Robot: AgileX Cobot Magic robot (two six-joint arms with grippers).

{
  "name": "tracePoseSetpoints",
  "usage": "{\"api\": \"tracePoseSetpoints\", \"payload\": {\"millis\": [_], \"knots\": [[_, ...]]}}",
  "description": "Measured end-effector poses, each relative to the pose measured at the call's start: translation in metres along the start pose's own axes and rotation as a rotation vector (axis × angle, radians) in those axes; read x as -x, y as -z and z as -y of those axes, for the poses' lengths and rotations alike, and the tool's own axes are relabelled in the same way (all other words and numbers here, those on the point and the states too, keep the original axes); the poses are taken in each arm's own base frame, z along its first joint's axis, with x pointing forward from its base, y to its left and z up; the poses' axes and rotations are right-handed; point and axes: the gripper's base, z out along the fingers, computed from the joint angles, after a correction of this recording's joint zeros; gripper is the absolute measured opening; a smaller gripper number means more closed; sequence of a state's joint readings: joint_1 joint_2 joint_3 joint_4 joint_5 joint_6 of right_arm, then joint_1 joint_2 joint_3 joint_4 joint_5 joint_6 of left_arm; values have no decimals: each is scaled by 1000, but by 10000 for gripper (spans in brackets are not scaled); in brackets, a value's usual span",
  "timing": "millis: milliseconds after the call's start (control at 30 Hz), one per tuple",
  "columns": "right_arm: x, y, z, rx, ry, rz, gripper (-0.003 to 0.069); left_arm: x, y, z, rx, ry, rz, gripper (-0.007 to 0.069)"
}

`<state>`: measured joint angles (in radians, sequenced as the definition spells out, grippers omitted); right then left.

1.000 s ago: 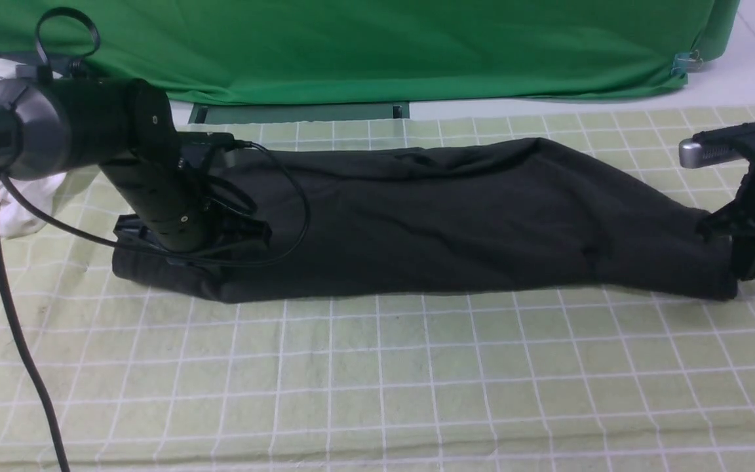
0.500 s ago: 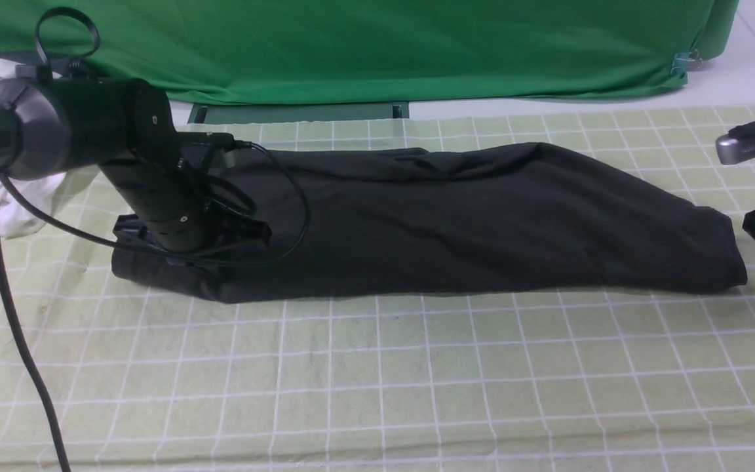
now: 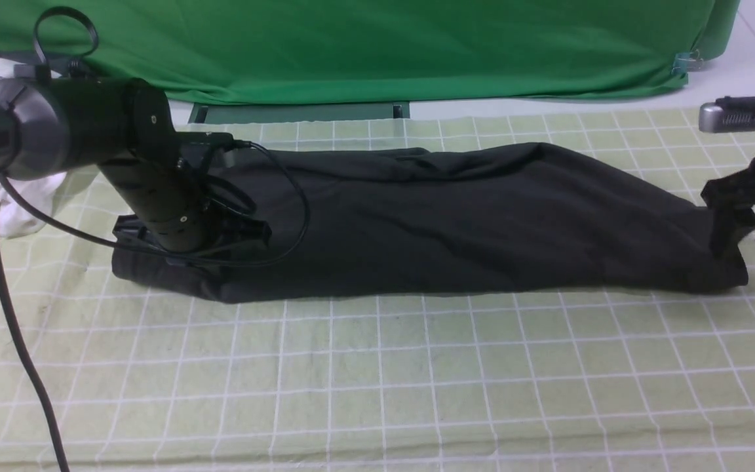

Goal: Fold a long-sleeved shirt over a green coffee tablecloth.
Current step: 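Pull the folded dark garment lengthwise by its ends to straighten it flat on the table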

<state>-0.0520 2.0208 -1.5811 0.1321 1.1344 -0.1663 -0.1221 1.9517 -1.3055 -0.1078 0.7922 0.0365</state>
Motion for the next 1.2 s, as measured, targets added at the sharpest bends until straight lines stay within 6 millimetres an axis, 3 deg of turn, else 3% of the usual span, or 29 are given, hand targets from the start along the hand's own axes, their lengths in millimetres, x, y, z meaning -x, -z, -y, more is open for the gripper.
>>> {"api": "tracePoseSetpoints", "payload": {"millis": [67,167,233,367,467,633,900,1000,1100,1167,1200], "knots": [[4,-5,1,-1,-2,22,553,0,0,0,0,0,0,11],[9,-18,2,0,-4,30,527,0,0,0,0,0,2,11],[11,-26,1,17,-2,18,426,0,0,0,0,0,3,11],[12,-31,-1,39,34,5,109,0,0,0,-1,1,3,11],[14,-24,1,26,62,12,38,0,0,0,-1,1,3,11],[18,-2,9,-39,104,14,36,0,0,0,-1,1,3,11],[15,-1,10,-39,133,-22,60,0,1,0,-3,3,5,11],[14,0,11,-52,105,-24,204,2,8,1,-5,0,3,11],[13,7,12,-71,84,-11,386,14,32,5,-28,10,77,11],[11,13,12,-76,80,-2,405,20,42,10,-58,22,111,11],[8,24,11,-79,72,18,397,33,56,21,-89,2,165,11]]}}
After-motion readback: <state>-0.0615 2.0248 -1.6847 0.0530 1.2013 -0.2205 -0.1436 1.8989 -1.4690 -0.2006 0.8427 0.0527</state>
